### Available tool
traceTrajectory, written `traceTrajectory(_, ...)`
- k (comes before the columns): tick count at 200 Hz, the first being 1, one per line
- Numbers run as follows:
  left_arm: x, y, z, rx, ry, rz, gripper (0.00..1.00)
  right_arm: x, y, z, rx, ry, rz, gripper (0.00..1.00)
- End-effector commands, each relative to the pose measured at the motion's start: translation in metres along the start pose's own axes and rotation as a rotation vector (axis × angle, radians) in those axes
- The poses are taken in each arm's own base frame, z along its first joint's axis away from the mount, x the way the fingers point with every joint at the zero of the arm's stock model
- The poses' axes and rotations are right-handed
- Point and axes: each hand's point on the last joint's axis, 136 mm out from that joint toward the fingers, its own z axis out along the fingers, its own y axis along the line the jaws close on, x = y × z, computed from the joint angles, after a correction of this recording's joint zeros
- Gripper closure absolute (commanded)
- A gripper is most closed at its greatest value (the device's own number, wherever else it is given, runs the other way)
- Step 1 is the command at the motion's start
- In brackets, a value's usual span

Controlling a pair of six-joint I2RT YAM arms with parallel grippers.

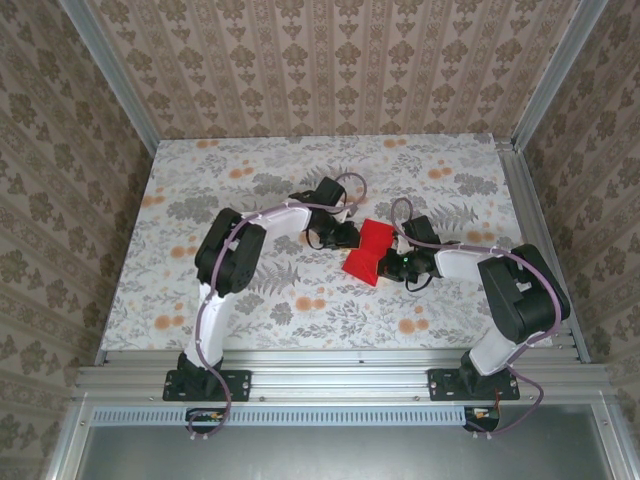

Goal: Fold a paper plane with a square sheet of paper (pick it up from the middle)
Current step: Fold the triangle a second time at the center of the table.

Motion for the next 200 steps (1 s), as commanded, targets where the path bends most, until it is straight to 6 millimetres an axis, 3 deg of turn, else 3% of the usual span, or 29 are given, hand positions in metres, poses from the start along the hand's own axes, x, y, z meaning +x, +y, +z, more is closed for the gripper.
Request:
traceTrajectory(1,-0.012,-0.013,-0.027,0.004,-0.067,0.017,0.78,0.033,-0.041,0.0,0.178,0.102,0.038,1.0)
traceTrajectory(32,-0.006,-0.032,-0.03,0.05,-0.052,0.036,0.78,0.031,-0.039,-0.001,0.176,0.099,0.029,1.0)
traceTrajectory(90,0.013,-0.042,-0.003,0.103,0.033,0.049,0.79,0.028,-0.035,-0.006,0.177,0.091,0.013,1.0)
traceTrajectory(135,0.019,-0.042,0.011,0.121,0.082,0.054,0.78,0.025,-0.032,-0.008,0.174,0.079,0.008,1.0)
traceTrajectory(200,0.028,-0.025,0.027,0.086,0.119,0.046,0.79,0.018,-0.025,-0.01,0.16,0.064,-0.009,1.0)
